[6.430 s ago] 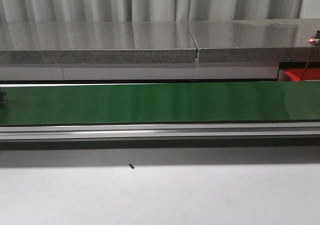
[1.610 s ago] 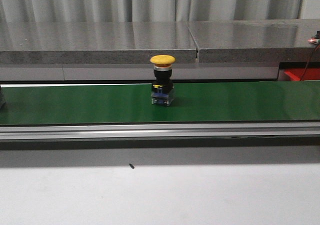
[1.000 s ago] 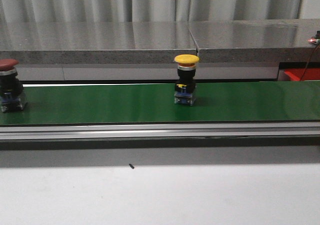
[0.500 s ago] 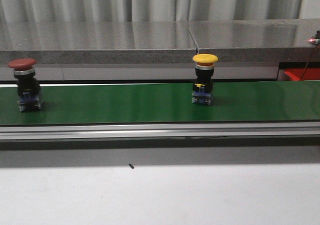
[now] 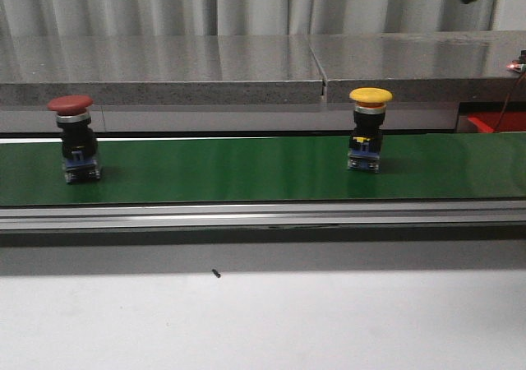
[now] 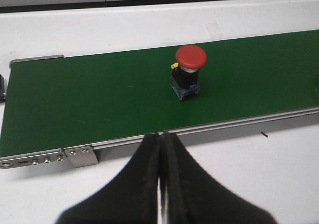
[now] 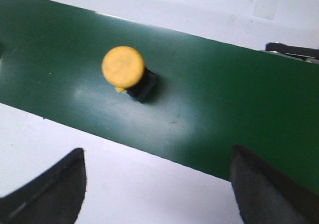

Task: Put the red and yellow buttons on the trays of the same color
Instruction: 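Lower the right gripper onto the yellow button at the belt end and grasp, then carry the yellow button into the yellow tray and open the right gripper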

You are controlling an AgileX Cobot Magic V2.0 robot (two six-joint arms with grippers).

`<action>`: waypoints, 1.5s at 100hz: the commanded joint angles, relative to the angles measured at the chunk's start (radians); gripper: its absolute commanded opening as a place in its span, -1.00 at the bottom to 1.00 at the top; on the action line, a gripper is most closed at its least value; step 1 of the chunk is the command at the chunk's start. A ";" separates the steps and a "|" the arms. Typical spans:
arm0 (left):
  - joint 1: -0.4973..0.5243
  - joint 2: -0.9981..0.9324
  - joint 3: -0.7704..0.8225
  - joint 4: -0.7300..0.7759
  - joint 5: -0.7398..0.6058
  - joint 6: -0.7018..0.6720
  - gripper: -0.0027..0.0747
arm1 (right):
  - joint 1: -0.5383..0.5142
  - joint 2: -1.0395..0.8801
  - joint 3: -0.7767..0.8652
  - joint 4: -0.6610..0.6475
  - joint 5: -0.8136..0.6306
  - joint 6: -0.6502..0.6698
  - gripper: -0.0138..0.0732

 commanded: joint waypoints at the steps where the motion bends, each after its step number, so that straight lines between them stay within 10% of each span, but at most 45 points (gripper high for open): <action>1: -0.007 -0.002 -0.024 -0.022 -0.054 0.000 -0.98 | 0.034 0.036 -0.075 -0.003 -0.024 0.008 0.77; 69: -0.007 -0.002 -0.024 -0.022 -0.054 0.000 -0.98 | 0.071 0.348 -0.192 -0.175 -0.058 0.230 0.76; 105: -0.007 -0.002 -0.024 -0.022 -0.054 0.000 -0.98 | 0.050 0.361 -0.192 -0.198 -0.079 0.271 -0.50; 150: -0.007 -0.002 -0.024 -0.022 -0.054 0.000 -0.98 | -0.162 0.048 -0.054 -0.256 -0.015 0.270 -0.55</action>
